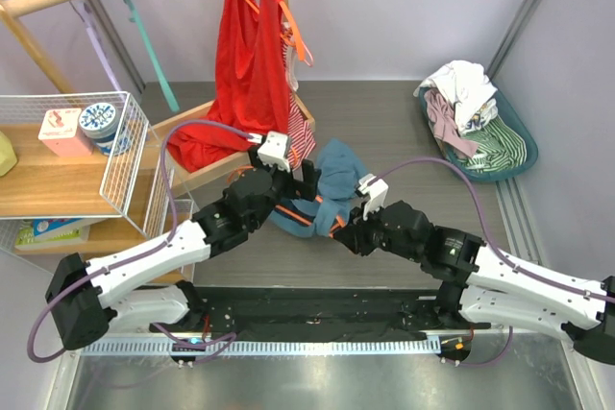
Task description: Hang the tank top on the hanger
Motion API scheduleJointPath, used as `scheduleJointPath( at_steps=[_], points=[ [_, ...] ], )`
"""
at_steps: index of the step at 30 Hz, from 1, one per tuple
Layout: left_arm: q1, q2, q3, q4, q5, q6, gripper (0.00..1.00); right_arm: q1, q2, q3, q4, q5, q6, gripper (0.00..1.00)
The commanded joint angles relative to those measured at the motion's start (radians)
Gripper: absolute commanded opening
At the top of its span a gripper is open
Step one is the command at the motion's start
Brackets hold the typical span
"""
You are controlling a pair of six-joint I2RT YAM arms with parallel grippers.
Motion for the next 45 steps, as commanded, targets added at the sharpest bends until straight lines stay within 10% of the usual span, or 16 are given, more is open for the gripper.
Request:
scheduleJointPath(
  at_steps=[1,24,45],
  points=[
    [-0.004,-0.056,0.018,-0.091,0.009,-0.022,1.0,0.008,0.007,0.078,0.097,0.146,-0.014,0.01],
    [-0.004,-0.447,-0.109,-0.451,0.077,-0.111,1.0,-0.035,0.295,0.466,0.066,0.207,-0.147,0.01],
    [-0.005,-0.441,-0.114,-0.52,0.077,-0.146,1.0,-0.054,0.579,0.984,0.071,0.083,-0.169,0.01]
  ],
)
